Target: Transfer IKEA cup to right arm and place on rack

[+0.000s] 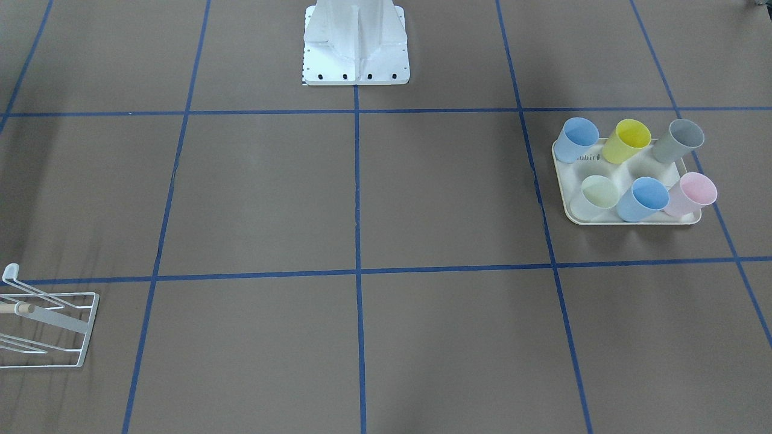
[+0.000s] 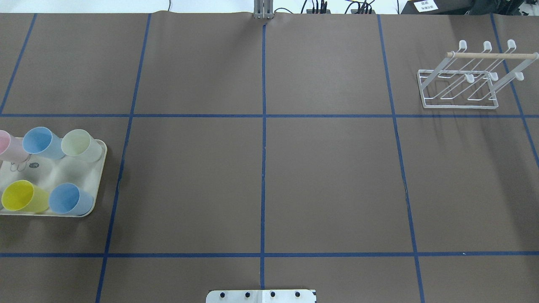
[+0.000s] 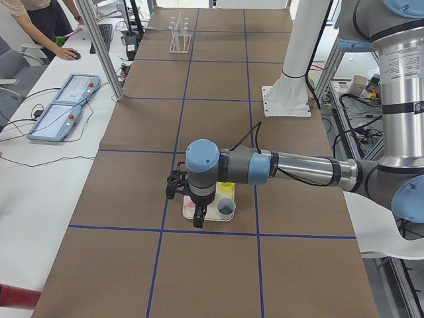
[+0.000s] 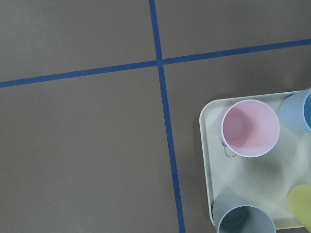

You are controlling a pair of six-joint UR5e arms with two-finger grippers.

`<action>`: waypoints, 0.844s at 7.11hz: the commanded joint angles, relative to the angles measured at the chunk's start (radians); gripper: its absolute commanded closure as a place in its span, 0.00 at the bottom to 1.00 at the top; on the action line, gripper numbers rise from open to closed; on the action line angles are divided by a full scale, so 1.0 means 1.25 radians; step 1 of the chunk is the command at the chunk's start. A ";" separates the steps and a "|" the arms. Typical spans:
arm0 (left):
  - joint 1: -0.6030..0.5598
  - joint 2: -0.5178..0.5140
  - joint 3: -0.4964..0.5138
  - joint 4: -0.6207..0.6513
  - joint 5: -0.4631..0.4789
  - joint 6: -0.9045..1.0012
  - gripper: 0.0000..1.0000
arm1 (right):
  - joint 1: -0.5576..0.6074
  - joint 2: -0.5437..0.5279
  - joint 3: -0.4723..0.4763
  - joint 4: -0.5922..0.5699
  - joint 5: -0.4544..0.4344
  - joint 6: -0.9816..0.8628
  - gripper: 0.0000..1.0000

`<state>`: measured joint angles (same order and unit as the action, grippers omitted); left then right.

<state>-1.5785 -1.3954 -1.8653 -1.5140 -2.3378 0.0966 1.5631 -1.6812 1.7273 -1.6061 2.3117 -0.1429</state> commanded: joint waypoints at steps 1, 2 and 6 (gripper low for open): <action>0.001 -0.002 0.000 -0.001 0.000 0.000 0.00 | 0.000 0.000 0.000 0.000 0.000 0.000 0.00; 0.001 -0.007 -0.006 -0.002 -0.002 -0.002 0.00 | -0.001 0.002 0.010 0.001 -0.001 -0.001 0.00; 0.001 -0.057 -0.048 -0.024 -0.005 -0.007 0.00 | -0.002 0.016 0.050 0.072 0.002 -0.002 0.00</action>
<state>-1.5759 -1.4449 -1.9173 -1.5303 -2.3422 0.0929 1.5604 -1.6628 1.7827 -1.5761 2.3130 -0.1489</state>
